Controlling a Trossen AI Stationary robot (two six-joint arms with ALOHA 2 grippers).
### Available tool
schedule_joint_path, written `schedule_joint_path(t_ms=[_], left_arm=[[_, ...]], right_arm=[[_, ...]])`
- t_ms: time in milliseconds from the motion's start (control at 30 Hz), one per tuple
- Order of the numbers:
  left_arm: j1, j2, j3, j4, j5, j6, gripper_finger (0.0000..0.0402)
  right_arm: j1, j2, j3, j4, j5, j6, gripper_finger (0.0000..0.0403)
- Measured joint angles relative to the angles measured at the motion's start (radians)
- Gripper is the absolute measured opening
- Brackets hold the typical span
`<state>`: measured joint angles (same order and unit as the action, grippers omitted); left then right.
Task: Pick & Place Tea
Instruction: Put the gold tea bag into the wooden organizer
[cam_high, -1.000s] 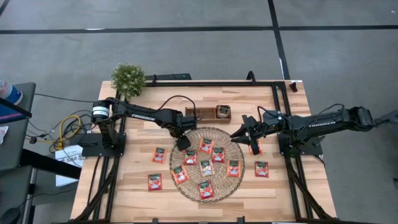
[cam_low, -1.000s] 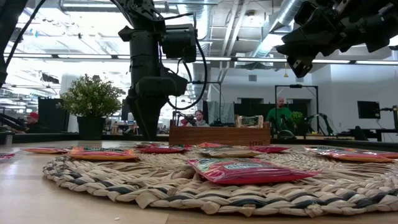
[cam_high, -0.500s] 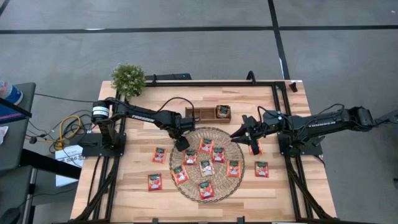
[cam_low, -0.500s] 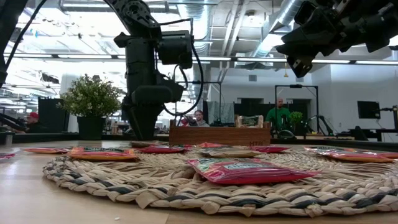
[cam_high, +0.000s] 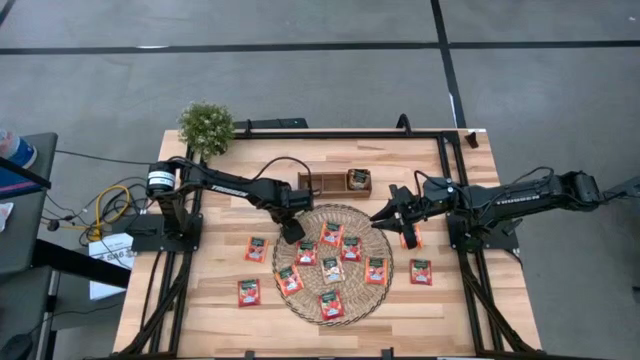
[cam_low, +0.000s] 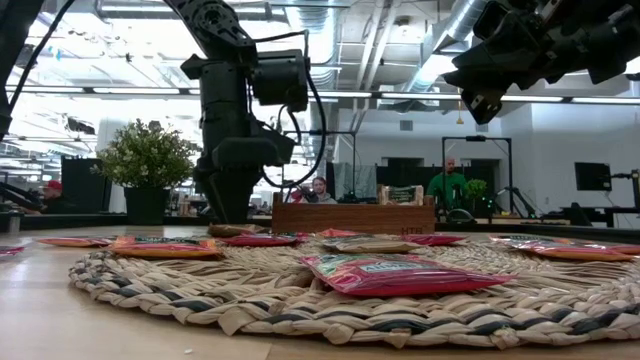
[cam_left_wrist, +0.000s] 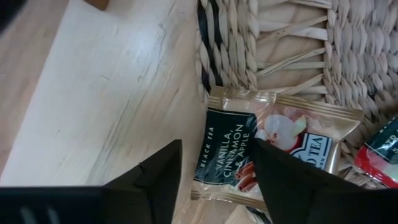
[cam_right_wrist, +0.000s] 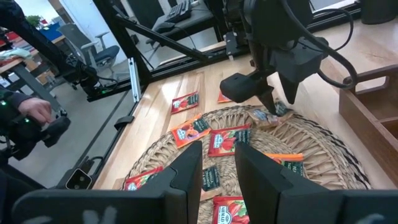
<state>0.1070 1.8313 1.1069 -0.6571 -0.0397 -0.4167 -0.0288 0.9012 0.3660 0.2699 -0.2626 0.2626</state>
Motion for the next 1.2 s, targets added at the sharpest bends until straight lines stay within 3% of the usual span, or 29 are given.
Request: schedule_joint_path(t_ms=[567,1200], left_arm=[[0.000,0.002,0.022,-0.006,-0.030,0.019,0.0008],[0.005,-0.024,0.024,-0.087,-0.071,-0.019,0.0000]], right_arm=[[0.000,0.000,0.000,0.000,0.000,0.000,0.0087],[0.000,0.000,0.000,0.000,0.000,0.000,0.0087]])
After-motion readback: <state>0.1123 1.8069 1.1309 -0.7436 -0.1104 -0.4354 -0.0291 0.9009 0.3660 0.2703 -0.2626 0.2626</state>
